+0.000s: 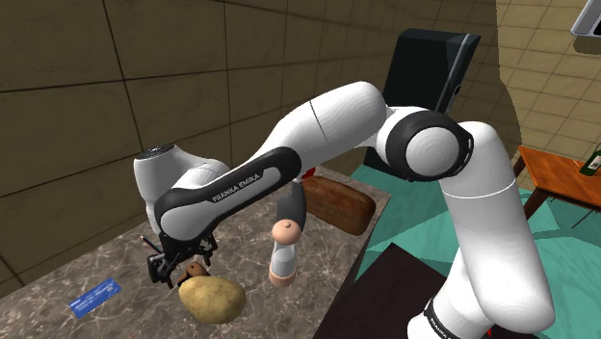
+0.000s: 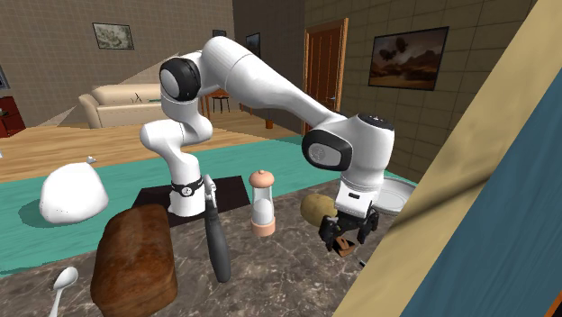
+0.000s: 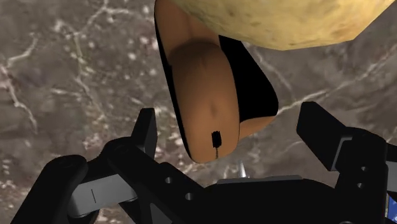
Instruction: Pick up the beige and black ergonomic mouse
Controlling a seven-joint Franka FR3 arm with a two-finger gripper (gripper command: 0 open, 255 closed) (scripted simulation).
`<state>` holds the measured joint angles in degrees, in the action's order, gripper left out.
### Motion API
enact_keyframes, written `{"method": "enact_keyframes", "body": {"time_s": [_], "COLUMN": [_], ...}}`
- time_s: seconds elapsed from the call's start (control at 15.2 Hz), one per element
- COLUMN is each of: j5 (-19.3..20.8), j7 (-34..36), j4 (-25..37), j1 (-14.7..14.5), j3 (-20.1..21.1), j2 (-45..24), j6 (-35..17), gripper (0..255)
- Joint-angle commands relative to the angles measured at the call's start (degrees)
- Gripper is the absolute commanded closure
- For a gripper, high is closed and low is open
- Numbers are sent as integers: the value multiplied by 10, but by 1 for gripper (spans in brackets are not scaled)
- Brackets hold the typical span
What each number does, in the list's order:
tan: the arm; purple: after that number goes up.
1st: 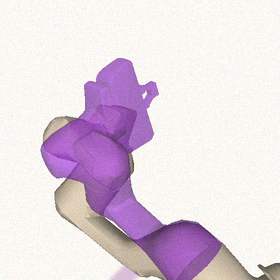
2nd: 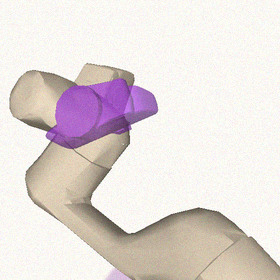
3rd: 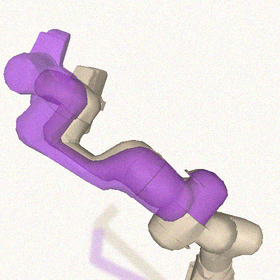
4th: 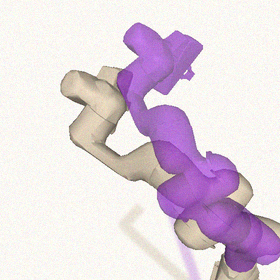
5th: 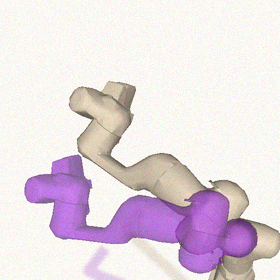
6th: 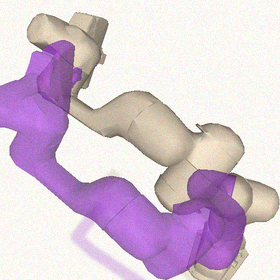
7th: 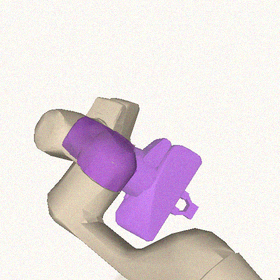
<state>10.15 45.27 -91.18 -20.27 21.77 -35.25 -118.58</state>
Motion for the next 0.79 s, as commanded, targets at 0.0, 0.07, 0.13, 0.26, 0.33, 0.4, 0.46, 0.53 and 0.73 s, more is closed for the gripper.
{"method": "enact_keyframes", "body": {"time_s": [0.0, 0.07, 0.13, 0.26, 0.33, 0.4, 0.46, 0.53, 0.73], "j5": [1, 1, 1, 1, 1, 1, 1, 1, 0], "j7": [0, 0, 0, 0, 0, 0, 0, 0, 0], "j4": [0, -1, -1, -2, -1, -1, -1, -1, 1], "j1": [-1, 0, 0, 0, 0, 0, -1, 0, 0], "j3": [-1, -1, -1, -1, -1, -1, -1, -1, 0], "j2": [-4, -3, -4, -3, -4, -4, -4, -4, 1], "j6": [-4, -5, -5, -5, -5, -5, -5, -5, 2], "gripper": [0, 255, 255, 255, 255, 255, 255, 255, 255]}}
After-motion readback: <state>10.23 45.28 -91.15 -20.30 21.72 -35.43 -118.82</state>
